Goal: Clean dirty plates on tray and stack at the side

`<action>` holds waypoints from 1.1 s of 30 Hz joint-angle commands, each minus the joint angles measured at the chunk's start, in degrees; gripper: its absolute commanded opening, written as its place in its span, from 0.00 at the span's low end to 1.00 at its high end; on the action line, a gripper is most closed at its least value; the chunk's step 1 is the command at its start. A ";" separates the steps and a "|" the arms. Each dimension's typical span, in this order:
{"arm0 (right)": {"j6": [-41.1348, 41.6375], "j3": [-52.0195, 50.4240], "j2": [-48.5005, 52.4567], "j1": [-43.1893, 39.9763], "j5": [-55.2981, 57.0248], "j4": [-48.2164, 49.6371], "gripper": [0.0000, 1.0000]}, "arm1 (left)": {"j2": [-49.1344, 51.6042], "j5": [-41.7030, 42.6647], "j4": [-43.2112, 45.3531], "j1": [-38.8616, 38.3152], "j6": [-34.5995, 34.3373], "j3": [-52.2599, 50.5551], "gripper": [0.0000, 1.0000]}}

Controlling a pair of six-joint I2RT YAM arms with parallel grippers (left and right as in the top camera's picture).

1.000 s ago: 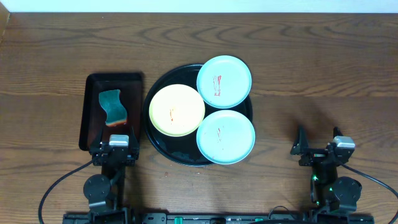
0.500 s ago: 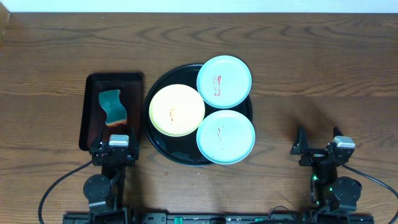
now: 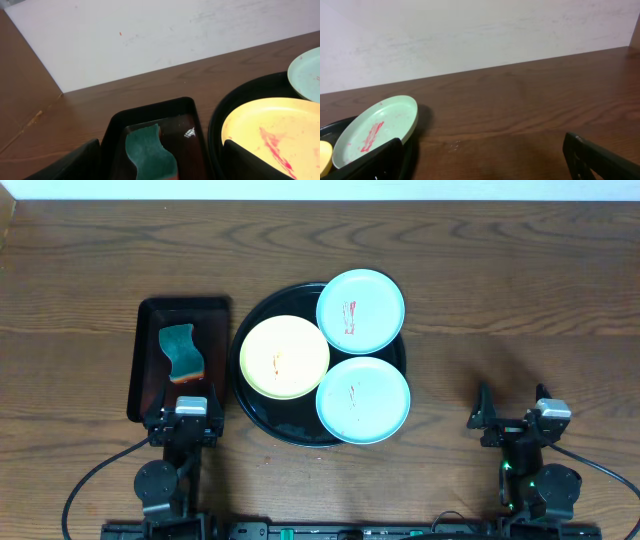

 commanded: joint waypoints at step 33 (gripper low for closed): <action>0.68 1.95 0.04 0.42 -4.61 7.45 0.99 | 0.57 2.97 -2.58 -0.07 -7.54 4.57 0.77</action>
